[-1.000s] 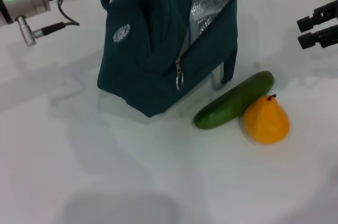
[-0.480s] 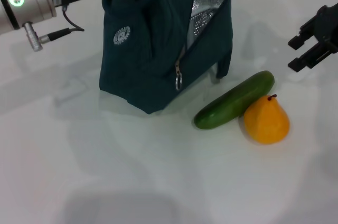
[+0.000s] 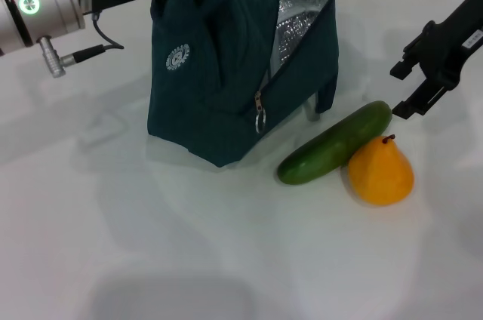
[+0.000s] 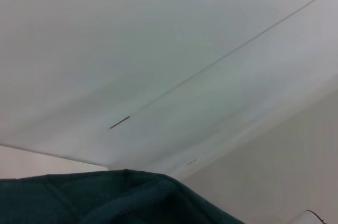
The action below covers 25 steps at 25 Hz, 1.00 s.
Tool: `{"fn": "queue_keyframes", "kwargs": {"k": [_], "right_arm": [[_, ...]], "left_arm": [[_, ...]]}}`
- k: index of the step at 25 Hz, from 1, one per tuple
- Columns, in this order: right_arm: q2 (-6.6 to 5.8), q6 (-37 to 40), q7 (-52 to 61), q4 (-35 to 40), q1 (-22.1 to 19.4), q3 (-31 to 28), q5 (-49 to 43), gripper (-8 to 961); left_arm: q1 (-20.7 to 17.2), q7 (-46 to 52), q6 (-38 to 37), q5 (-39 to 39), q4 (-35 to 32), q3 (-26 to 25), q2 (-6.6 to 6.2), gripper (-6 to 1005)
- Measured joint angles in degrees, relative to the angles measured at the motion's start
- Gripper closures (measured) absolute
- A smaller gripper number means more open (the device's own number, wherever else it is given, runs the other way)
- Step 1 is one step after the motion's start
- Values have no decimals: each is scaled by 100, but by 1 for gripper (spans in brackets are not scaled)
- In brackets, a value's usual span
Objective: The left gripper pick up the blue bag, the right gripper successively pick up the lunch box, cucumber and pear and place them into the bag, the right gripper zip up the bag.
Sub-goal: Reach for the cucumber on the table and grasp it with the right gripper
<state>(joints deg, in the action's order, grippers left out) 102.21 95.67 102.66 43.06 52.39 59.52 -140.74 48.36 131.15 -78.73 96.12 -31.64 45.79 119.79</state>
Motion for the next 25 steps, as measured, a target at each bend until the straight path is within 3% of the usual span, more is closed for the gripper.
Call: {"fn": "queue_keyframes", "kwargs": {"k": [7, 17, 25], "right_arm": [[334, -295, -43, 98, 91, 244, -342, 157], [638, -601, -55, 99, 303, 814, -508, 159], [814, -656, -63, 66, 355, 1086, -533, 161]], "left_arm": [[-13, -79, 6, 0, -17, 0, -6, 945], [-11, -88, 8, 0, -51, -24, -26, 945], [-11, -102, 7, 2, -61, -27, -27, 945]]}}
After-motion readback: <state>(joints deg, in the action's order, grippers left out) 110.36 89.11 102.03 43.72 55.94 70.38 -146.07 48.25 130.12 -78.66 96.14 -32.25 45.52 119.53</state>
